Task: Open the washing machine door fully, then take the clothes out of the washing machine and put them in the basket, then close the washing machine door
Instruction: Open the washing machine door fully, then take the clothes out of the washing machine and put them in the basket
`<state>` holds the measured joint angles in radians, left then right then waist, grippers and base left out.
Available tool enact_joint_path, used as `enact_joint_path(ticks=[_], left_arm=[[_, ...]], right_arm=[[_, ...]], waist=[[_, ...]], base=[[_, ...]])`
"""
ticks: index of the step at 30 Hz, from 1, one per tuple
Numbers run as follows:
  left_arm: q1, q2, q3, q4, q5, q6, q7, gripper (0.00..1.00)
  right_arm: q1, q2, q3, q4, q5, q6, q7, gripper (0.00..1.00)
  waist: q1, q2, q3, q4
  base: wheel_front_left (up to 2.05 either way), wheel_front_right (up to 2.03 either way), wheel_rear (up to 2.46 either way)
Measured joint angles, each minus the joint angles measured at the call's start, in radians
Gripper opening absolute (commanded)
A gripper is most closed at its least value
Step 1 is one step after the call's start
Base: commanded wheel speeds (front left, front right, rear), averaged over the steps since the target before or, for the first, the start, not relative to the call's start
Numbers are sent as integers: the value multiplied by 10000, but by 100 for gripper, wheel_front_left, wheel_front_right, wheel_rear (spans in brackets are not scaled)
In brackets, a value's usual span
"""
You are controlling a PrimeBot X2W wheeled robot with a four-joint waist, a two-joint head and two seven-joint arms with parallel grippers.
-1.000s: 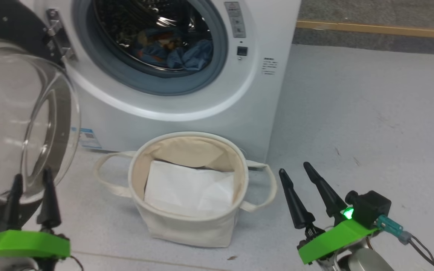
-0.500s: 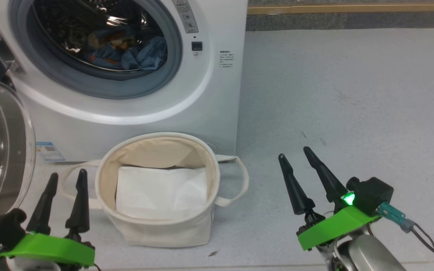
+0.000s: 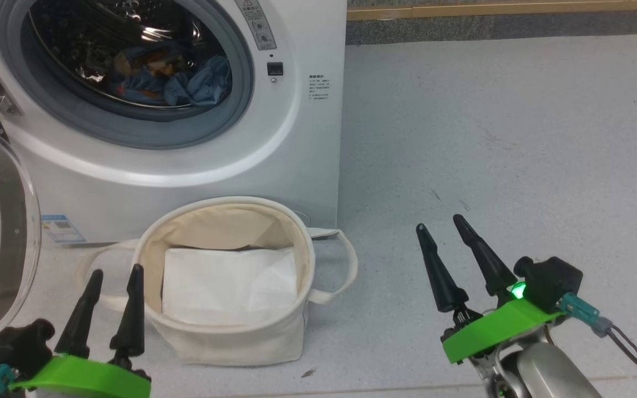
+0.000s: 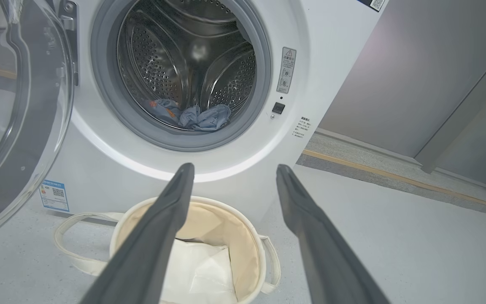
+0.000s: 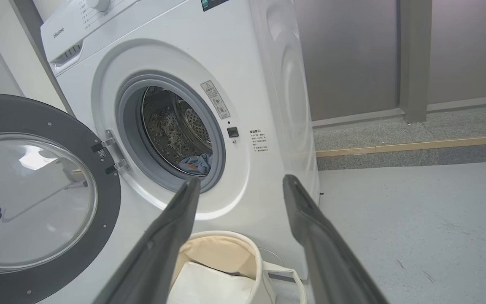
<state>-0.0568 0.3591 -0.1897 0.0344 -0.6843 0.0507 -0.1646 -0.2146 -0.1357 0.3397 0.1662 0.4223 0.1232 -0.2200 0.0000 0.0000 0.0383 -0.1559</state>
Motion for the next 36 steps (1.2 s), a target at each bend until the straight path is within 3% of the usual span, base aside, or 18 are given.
enact_joint_path(ticks=[19, 36], left_arm=[[-19, 10, -167, 107, -13, -69, -29, 100], [-168, 31, -297, 362, 52, 4, -88, 100]], right_arm=[[0, 84, -196, -61, -15, 0, 75, 100], [-12, 207, -167, 6, -12, 0, 56, 100]], waist=[[0, 0, 115, 75], [0, 0, 64, 80]], base=[[17, -9, -7], [169, -143, -27]])
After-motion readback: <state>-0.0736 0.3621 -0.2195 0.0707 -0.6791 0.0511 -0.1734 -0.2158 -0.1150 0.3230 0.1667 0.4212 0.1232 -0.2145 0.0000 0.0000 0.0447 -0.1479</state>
